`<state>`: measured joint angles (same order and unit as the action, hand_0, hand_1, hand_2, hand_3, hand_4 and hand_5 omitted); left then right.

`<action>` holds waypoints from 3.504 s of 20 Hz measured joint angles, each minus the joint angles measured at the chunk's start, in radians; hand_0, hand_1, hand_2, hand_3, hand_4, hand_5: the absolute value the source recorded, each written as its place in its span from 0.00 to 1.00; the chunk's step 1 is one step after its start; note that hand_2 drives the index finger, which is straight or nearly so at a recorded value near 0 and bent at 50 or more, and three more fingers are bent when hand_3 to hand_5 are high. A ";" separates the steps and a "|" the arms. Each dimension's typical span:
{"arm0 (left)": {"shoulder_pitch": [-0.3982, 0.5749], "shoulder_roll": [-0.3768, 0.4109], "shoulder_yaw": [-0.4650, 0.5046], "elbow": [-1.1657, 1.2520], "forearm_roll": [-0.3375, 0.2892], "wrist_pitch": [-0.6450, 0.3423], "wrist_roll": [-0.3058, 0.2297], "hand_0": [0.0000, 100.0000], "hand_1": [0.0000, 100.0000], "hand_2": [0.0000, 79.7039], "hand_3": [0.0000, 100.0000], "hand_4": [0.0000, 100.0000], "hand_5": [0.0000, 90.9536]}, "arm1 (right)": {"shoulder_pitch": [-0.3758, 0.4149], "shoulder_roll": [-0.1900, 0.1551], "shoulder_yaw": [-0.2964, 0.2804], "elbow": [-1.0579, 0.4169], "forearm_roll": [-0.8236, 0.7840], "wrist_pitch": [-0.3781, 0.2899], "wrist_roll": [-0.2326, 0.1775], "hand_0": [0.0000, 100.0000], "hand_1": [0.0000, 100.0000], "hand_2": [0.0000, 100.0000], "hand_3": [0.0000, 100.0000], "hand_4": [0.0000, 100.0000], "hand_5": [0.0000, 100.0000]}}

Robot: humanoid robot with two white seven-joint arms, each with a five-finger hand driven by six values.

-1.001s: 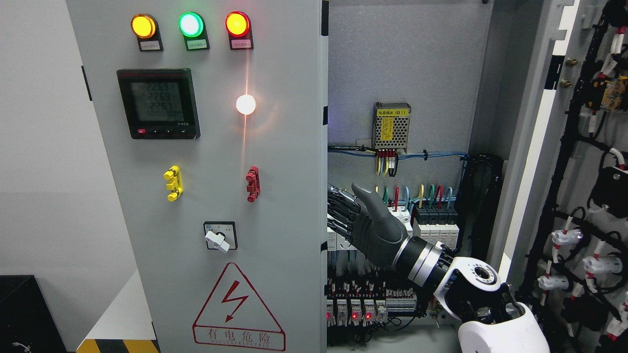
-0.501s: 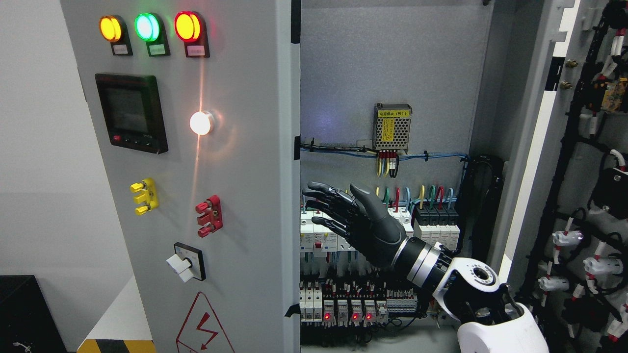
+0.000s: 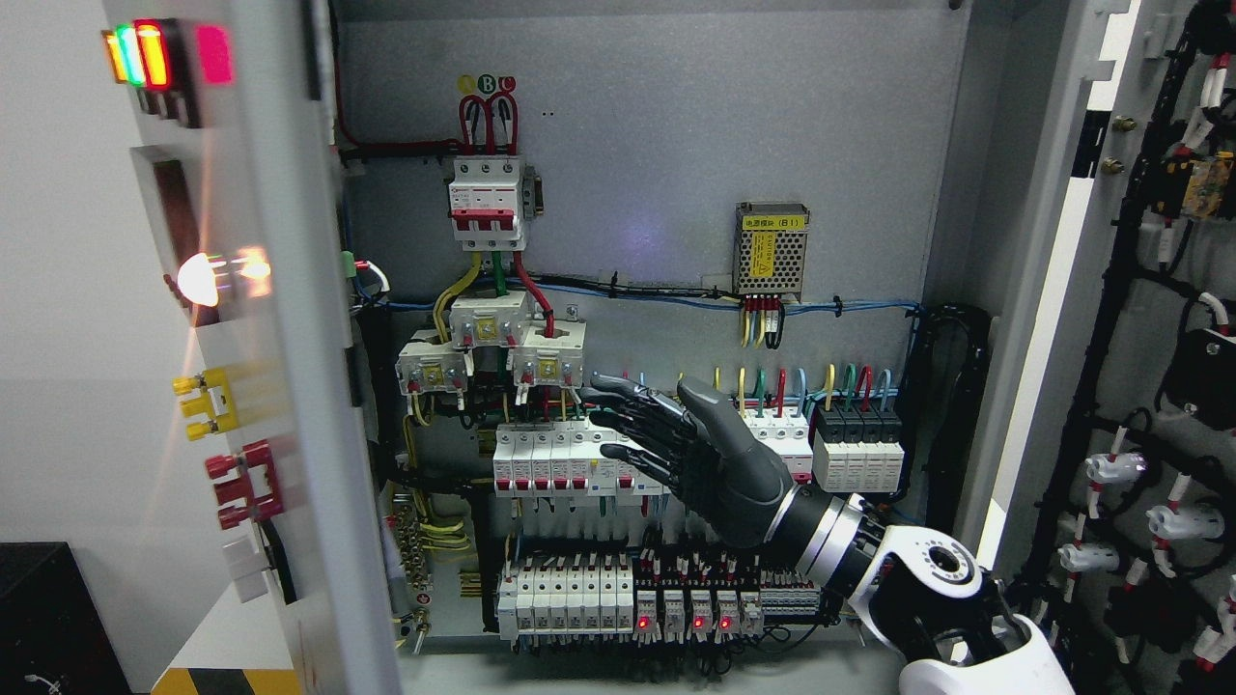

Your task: Open door with both hands

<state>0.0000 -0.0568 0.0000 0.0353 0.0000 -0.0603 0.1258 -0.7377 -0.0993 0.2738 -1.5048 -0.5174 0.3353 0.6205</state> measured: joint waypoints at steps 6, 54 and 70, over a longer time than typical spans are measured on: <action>0.000 0.000 0.000 0.000 0.000 0.000 0.000 0.00 0.00 0.00 0.00 0.00 0.00 | 0.070 -0.004 0.065 -0.073 -0.001 0.000 0.000 0.19 0.00 0.00 0.00 0.00 0.00; 0.000 0.002 0.000 -0.018 0.000 0.000 0.000 0.00 0.00 0.00 0.00 0.00 0.00 | 0.230 0.168 0.413 -0.220 0.015 0.073 -0.010 0.19 0.00 0.00 0.00 0.00 0.00; 0.224 0.033 -0.002 -0.326 0.000 -0.009 -0.001 0.00 0.00 0.00 0.00 0.00 0.00 | 0.201 0.220 0.426 -0.156 0.016 0.067 -0.010 0.19 0.00 0.00 0.00 0.00 0.00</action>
<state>0.2235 -0.0233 -0.0019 -0.2909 0.0000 -0.0691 0.1246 -0.5372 0.1202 0.7002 -1.6610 -0.5016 0.4021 0.6109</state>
